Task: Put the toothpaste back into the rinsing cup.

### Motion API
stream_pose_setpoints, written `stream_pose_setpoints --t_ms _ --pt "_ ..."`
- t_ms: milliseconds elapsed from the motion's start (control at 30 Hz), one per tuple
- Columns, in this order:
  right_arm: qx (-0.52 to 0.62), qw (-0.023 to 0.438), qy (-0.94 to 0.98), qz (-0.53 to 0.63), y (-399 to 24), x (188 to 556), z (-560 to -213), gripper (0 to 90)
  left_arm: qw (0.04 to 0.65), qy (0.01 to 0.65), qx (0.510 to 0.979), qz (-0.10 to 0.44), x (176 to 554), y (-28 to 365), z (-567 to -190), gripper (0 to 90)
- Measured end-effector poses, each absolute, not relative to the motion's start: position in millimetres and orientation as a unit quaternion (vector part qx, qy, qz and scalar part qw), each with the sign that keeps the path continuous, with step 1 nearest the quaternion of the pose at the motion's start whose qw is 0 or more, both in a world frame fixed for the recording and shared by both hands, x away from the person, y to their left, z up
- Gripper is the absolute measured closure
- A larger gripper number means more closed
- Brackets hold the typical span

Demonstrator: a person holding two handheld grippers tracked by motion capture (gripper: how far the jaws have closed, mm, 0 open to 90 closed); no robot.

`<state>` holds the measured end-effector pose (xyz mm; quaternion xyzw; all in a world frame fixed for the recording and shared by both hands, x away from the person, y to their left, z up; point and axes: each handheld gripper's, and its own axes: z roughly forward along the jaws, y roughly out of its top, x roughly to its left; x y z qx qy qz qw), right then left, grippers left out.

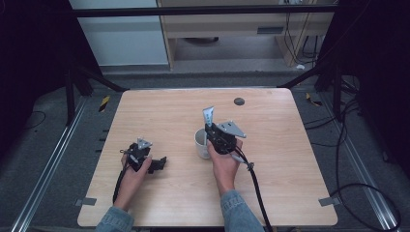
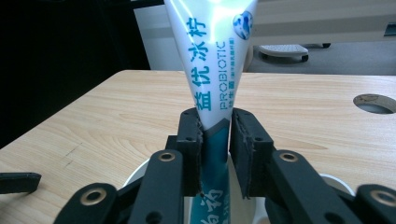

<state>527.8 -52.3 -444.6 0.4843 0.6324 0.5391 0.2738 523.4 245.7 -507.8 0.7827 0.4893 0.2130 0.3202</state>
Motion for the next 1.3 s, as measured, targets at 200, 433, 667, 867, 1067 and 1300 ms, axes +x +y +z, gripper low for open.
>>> stream_pose_setpoints --t_ms 200,433,667,867,1067,1300 --pt "0.484 0.272 0.634 0.538 -51 528 -445 71.6 0.321 0.489 0.783 0.213 523 246 -508 0.0" --pt "0.482 0.273 0.637 0.536 -50 528 -445 70.8 0.321 0.489 0.783 0.213 524 246 -508 0.0" --pt "0.480 0.274 0.640 0.535 -50 526 -444 68.6 0.321 0.489 0.783 0.213 524 246 -508 0.0" --pt "0.477 0.275 0.642 0.533 -51 525 -443 67.7 0.321 0.489 0.783 0.213 524 246 -508 0.0" --pt "0.470 0.284 0.651 0.524 -53 521 -438 62.6 0.321 0.489 0.783 0.213 524 246 -508 0.0" --pt "0.466 0.286 0.659 0.517 -55 520 -434 59.6 0.321 0.489 0.783 0.213 524 246 -508 0.0"
